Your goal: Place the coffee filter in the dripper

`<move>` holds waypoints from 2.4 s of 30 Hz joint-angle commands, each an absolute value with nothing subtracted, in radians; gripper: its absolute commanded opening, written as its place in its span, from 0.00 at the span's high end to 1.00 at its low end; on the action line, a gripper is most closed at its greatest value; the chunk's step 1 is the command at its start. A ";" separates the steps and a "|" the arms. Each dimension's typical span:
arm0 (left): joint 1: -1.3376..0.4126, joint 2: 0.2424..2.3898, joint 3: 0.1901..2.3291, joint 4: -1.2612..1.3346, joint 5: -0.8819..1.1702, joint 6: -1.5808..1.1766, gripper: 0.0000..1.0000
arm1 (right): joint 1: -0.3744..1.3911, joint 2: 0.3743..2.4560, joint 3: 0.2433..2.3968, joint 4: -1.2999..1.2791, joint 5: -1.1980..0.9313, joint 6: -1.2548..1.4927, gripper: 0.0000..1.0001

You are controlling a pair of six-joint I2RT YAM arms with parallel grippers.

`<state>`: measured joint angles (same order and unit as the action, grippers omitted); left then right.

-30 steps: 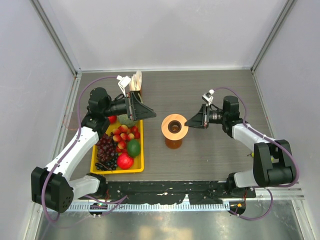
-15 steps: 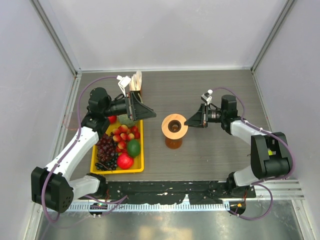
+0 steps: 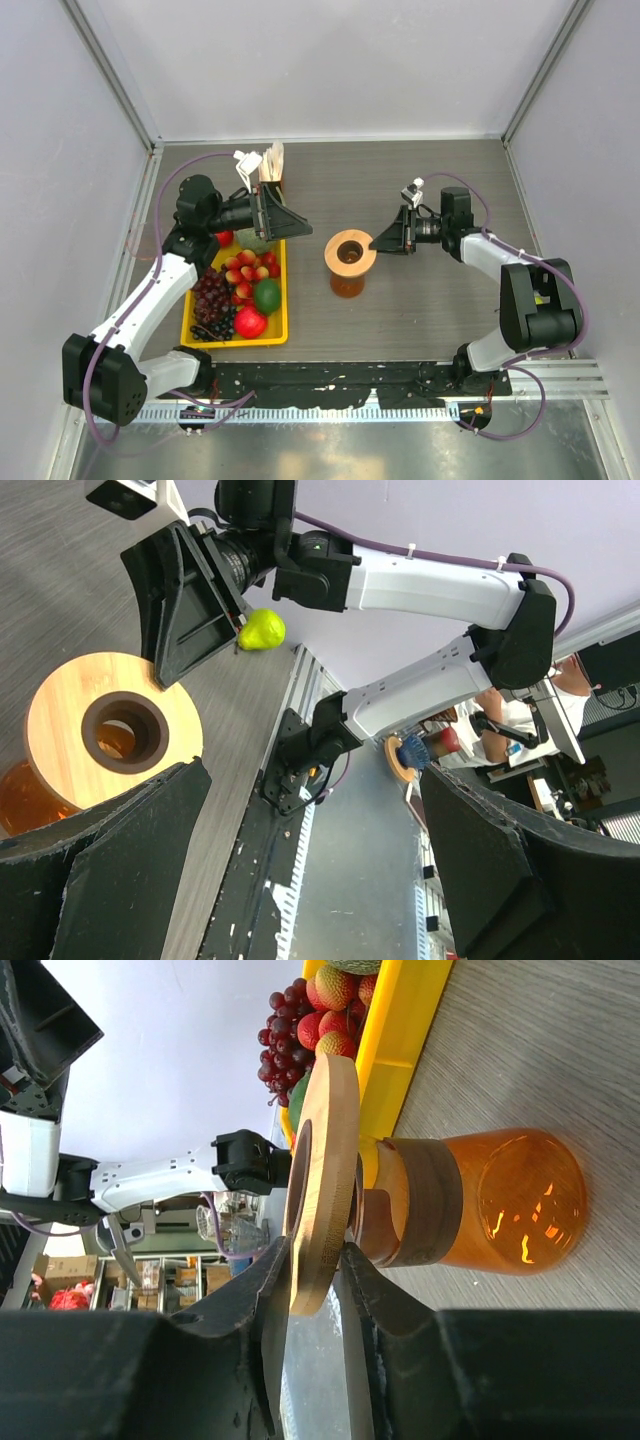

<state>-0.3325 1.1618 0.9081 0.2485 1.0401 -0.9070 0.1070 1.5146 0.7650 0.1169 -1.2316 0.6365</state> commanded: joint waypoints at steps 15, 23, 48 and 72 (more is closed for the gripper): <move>-0.334 1.123 0.900 0.304 1.046 -0.914 0.01 | 0.094 1.509 0.856 -0.124 -1.190 0.443 0.47; -0.334 1.098 0.893 0.281 1.037 -0.894 0.01 | 0.083 1.395 0.928 -0.397 -1.068 0.226 0.39; -0.334 1.086 0.884 0.267 1.017 -0.874 0.01 | 0.129 1.401 0.937 -0.419 -1.043 0.212 0.50; -0.334 1.086 0.874 0.276 1.014 -0.873 0.01 | 0.164 1.413 0.951 -0.400 -1.063 0.218 0.55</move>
